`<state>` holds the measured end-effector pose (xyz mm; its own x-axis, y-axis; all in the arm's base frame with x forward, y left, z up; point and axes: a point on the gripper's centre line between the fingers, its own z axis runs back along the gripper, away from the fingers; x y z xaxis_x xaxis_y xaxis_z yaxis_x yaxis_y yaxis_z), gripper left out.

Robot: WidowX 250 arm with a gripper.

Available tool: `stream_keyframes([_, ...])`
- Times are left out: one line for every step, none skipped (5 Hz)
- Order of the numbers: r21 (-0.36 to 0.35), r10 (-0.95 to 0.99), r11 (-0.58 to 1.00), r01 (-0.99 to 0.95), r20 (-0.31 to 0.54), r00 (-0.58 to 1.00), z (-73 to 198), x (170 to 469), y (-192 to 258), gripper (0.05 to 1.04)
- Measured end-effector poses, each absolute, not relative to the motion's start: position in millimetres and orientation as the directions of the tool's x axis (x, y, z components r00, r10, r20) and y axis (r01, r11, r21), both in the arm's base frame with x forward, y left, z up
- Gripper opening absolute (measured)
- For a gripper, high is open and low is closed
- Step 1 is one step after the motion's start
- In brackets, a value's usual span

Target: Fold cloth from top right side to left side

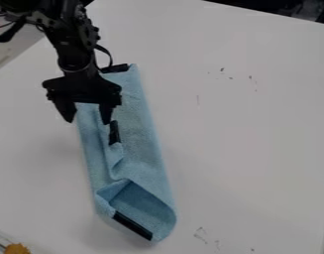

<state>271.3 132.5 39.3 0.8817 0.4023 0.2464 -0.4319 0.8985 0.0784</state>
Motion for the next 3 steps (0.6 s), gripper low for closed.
stream_keyframes([0.131,0.383,0.898,-0.420,0.236,0.893,48.8,266.3,151.2,1.001])
stream_keyframes([0.152,0.353,0.908,-0.391,0.224,0.908,51.9,264.6,162.5,1.000])
stream_keyframes([0.164,0.305,0.924,-0.345,0.228,0.925,53.8,272.3,163.1,1.000])
